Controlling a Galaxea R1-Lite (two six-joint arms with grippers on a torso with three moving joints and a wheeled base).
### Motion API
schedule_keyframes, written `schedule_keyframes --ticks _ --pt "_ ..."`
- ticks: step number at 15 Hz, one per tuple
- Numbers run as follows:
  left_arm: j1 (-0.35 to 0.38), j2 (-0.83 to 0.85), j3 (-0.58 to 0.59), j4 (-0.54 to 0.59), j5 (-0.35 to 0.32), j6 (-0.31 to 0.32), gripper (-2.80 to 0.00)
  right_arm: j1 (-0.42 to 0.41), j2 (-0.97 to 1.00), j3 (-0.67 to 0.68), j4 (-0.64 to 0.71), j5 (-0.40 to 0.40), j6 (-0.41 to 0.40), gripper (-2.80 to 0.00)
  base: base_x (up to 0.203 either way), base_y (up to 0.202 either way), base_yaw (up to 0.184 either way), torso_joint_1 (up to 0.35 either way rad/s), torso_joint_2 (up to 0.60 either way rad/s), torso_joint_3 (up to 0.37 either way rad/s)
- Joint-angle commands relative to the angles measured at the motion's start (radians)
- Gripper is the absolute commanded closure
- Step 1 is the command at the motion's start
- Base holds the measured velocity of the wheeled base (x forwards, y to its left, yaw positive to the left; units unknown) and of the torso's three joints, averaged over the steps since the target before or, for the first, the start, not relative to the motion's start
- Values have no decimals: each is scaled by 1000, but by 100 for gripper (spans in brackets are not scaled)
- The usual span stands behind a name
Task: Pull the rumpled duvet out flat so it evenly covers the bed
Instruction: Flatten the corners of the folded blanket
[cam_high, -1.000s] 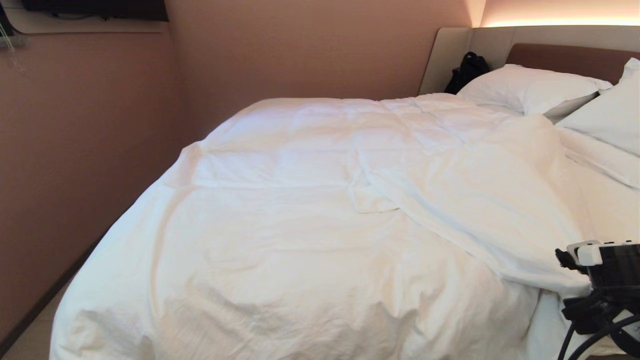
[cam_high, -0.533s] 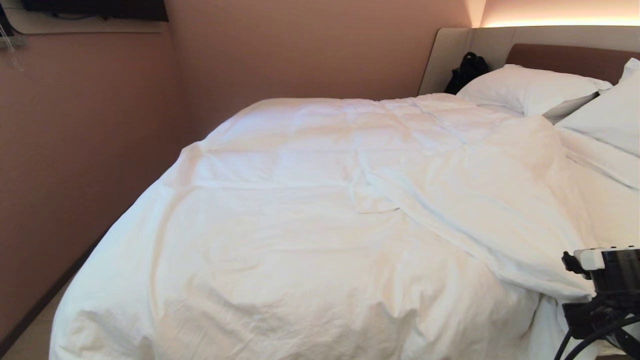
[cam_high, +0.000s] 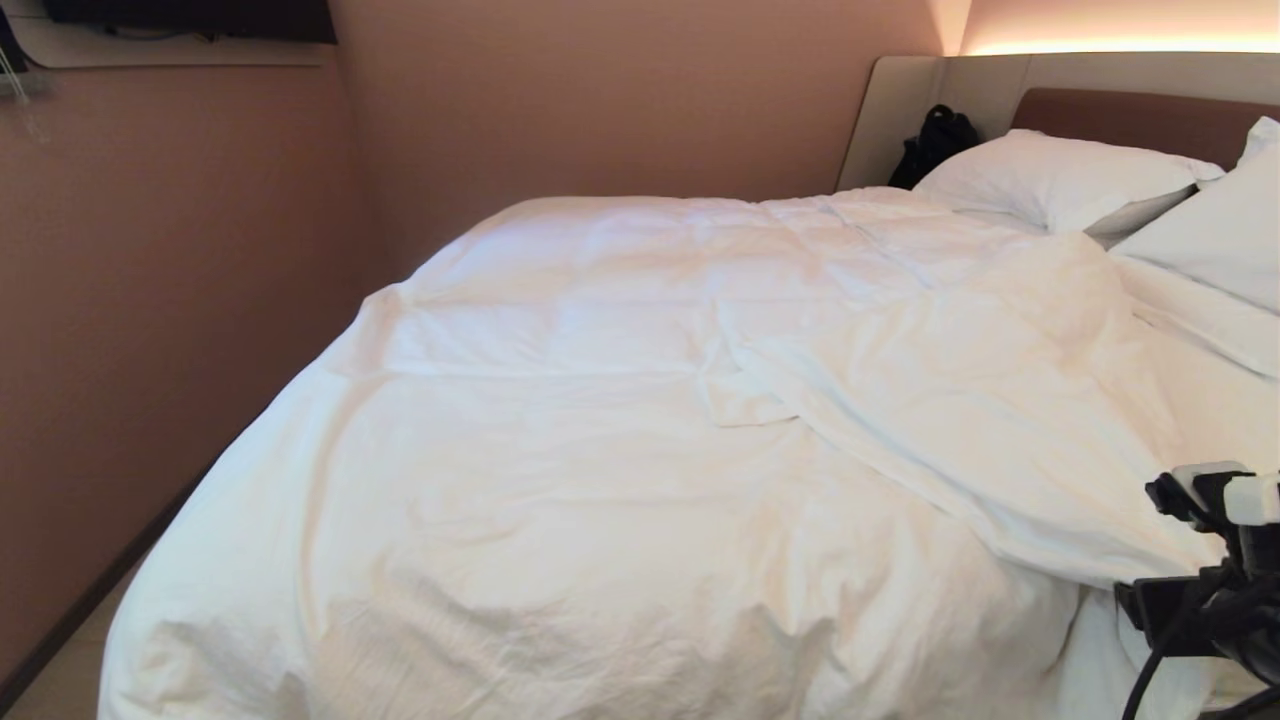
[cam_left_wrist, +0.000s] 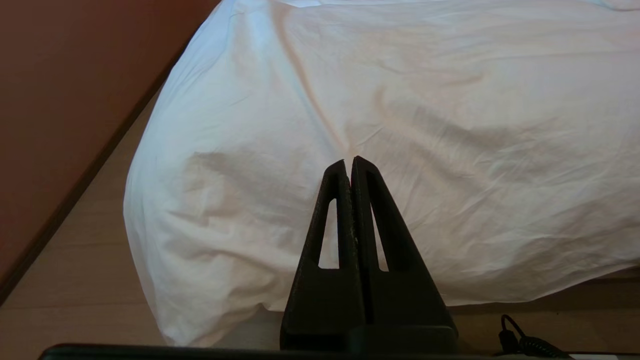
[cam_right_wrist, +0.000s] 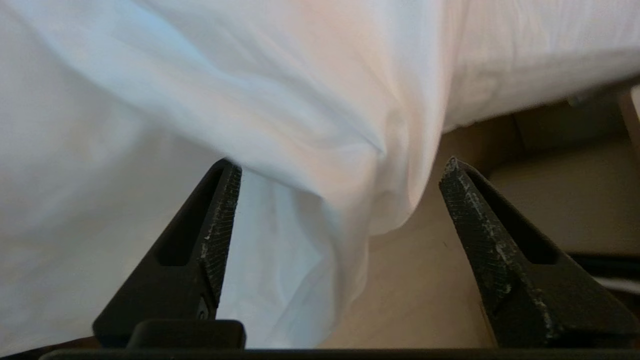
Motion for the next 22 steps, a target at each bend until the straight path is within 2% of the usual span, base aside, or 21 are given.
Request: schedule_keyframes --ticks 1,4,6,9,10,17,22 --pt "0 0 0 0 0 0 0 30 -102 -35 118 86 1 -280 0 0 0 0 0 0" --pt "0 0 0 0 0 0 0 44 -196 -130 293 265 15 -280 0 0 0 0 0 0" --pt "0 0 0 0 0 0 0 44 -224 -242 424 373 61 -280 0 0 0 0 0 0" --pt "0 0 0 0 0 0 0 45 -191 -377 503 410 110 -280 0 0 0 0 0 0" --pt "0 0 0 0 0 0 0 45 -160 -419 505 412 114 0 0 0 0 0 0 0" --pt "0 0 0 0 0 0 0 47 31 -585 507 457 138 0 0 0 0 0 0 0" --pt "0 0 0 0 0 0 0 46 179 -723 508 427 150 0 0 0 0 0 0 0"
